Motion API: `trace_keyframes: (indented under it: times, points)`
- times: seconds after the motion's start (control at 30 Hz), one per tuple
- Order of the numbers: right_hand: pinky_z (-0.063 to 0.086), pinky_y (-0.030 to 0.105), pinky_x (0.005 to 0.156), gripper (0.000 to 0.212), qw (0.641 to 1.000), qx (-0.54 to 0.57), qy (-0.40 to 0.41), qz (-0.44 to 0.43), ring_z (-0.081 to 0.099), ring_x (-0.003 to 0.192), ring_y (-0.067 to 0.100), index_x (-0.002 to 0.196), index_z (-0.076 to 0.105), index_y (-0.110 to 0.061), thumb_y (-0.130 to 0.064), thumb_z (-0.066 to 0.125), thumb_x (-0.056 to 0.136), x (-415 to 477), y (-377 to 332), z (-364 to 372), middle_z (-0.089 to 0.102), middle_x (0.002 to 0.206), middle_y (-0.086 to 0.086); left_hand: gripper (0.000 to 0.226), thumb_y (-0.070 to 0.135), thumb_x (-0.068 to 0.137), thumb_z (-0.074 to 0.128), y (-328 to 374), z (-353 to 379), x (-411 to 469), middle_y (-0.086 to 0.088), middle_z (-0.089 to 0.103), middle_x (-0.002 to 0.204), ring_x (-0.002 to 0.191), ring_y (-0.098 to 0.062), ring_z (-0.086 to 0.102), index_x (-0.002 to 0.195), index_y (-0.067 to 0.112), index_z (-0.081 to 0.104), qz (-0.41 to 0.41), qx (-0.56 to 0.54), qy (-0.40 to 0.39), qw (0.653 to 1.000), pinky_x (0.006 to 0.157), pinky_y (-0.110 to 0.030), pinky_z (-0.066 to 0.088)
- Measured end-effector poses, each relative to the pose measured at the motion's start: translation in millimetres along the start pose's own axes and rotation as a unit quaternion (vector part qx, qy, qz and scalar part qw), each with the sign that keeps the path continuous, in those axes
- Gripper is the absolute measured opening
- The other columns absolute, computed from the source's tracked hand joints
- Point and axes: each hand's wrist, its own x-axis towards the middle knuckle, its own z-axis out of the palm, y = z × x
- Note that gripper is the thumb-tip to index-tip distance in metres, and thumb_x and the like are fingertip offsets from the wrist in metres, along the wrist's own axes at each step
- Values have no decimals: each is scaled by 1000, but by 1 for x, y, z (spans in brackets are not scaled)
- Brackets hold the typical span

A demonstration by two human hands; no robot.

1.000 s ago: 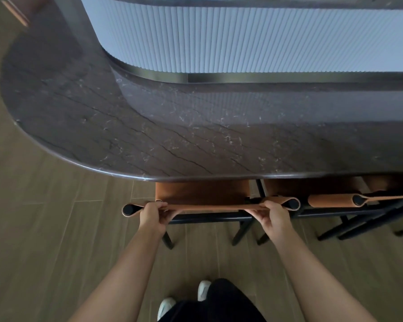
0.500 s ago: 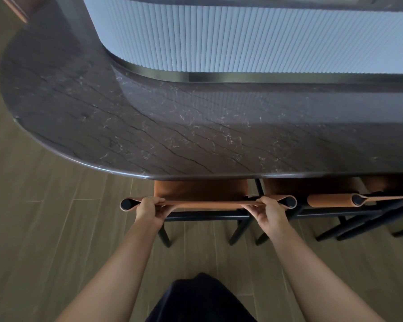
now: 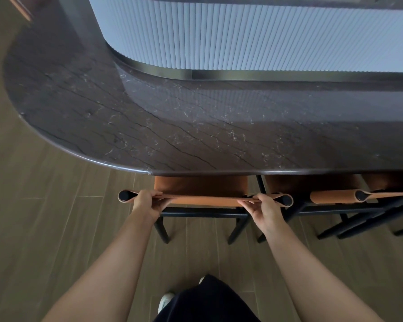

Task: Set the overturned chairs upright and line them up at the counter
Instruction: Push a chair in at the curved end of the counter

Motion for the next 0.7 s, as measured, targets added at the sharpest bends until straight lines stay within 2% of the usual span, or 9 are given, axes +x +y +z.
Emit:
trace_keyframes:
  times: [0.13, 0.23, 0.3, 0.4, 0.53, 0.63, 0.7]
  points:
    - [60, 44, 50, 10, 1000, -21, 4, 3, 64, 92, 39, 98, 52, -3, 6, 49, 96, -2, 1, -4, 58, 104, 23, 21, -17, 89, 35, -10, -8, -3, -21, 56, 91, 84, -40, 60, 87, 0, 48, 15, -2, -10, 1000, 87, -58, 51]
    - [59, 45, 49, 9, 1000, -29, 4, 4, 65, 89, 39, 99, 51, -3, 5, 48, 96, -2, 3, -5, 58, 103, 23, 20, -16, 89, 38, -17, -18, -1, -21, 58, 95, 87, -40, 61, 92, 1, 49, 14, -6, -8, 1000, 69, -50, 55]
    - [59, 45, 50, 9, 999, -35, 5, 5, 65, 90, 39, 101, 51, -2, 5, 47, 97, -2, 4, -5, 57, 105, 24, 20, -16, 88, 38, -19, -24, 0, -22, 59, 97, 88, -41, 62, 94, 1, 49, 10, -10, -6, 1000, 63, -48, 54]
    - [60, 46, 51, 10, 999, -31, 10, 6, 65, 92, 39, 100, 52, -2, 6, 48, 95, -1, 4, -4, 57, 106, 25, 19, -15, 89, 38, -16, -22, 3, -23, 58, 97, 91, -42, 61, 90, 0, 50, 4, -13, -5, 1000, 64, -49, 53]
    - [59, 45, 50, 10, 1000, -19, 6, 5, 64, 94, 39, 98, 51, -2, 7, 48, 95, 1, 3, 3, 56, 105, 24, 21, -15, 90, 38, -7, -15, 12, -19, 59, 86, 80, -36, 61, 81, -1, 50, 9, -13, -8, 1000, 77, -49, 55]
    - [59, 44, 47, 12, 1000, -8, 14, 0, 63, 91, 39, 96, 50, -4, 8, 48, 95, 4, 4, 13, 55, 101, 23, 18, -13, 90, 41, -1, -13, 19, -17, 60, 82, 76, -32, 62, 82, -1, 51, 7, -11, -8, 1000, 58, -41, 58]
    - [58, 43, 46, 13, 1000, -7, 28, -6, 64, 88, 38, 96, 49, -5, 8, 49, 95, 6, 5, 16, 56, 100, 22, 18, -14, 89, 42, 0, -13, 21, -18, 60, 82, 77, -33, 63, 82, 0, 51, 4, -21, -7, 1000, 59, -43, 60]
